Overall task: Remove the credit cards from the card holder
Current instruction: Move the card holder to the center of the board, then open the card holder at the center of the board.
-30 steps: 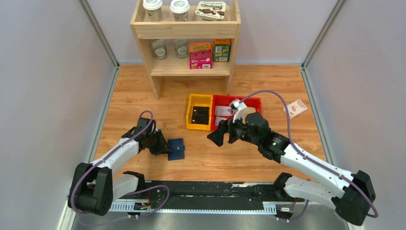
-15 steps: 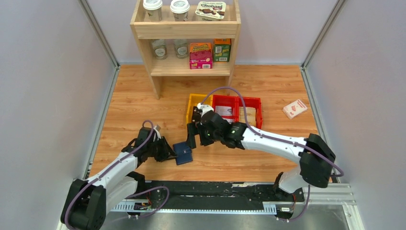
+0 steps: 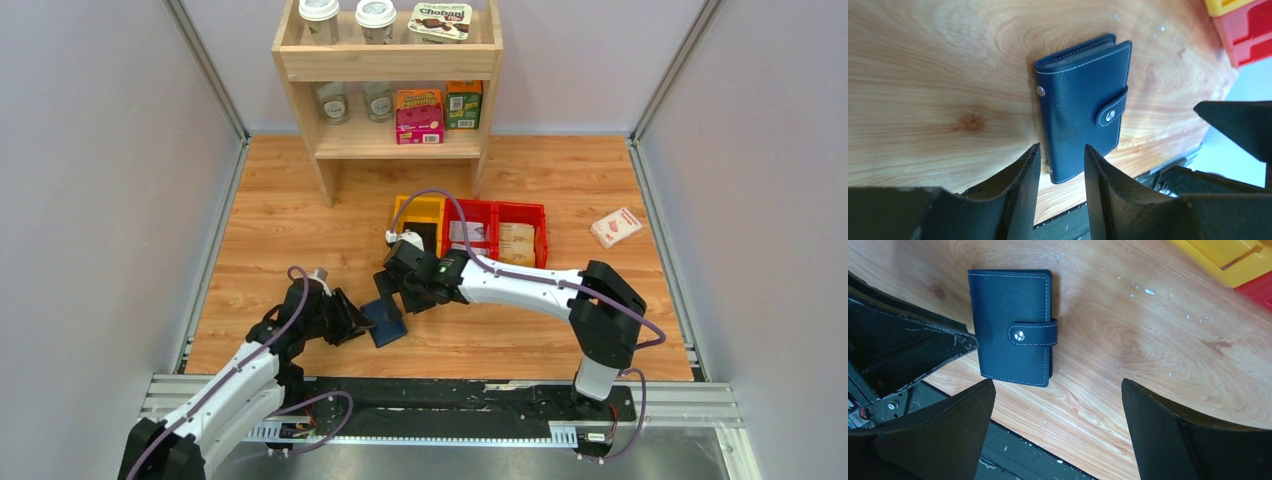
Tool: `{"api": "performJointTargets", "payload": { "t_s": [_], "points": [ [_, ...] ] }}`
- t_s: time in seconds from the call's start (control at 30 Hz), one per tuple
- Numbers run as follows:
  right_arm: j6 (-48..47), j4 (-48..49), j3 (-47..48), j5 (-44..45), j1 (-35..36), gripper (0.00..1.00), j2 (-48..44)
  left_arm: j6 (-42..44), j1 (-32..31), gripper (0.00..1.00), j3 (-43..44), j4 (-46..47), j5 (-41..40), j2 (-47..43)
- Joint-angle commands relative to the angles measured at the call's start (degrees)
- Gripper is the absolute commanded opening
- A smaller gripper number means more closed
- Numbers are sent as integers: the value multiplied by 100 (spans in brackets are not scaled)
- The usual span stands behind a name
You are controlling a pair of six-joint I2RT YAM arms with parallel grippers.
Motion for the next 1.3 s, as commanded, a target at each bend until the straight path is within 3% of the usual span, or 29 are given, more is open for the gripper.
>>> {"api": "performJointTargets", "payload": {
  "t_s": [0.0,0.37,0.6,0.73,0.8,0.87,1.27],
  "points": [
    [-239,-441,558,306,118,100,172,-340,-29,46,33,-474,-784,-596],
    [-626,-1223,1700,42,153,100,919,-217,-29,47,165,35,-759,360],
    [-820,-951,1815,51,153,100,1226,-200,-29,47,165,115,-759,405],
    [-829,-1004,2096,-46,144,82,1587,-252,-29,48,77,185,-724,379],
    [-803,-1013,2166,-116,144,61,1710,-261,-29,48,68,220,-706,379],
    [-758,-969,2193,-195,153,46,1798,-244,-29,48,68,237,-697,387],
    [-706,-828,2211,-521,153,45,2071,-244,-29,47,60,387,-574,607]
  ]
}}
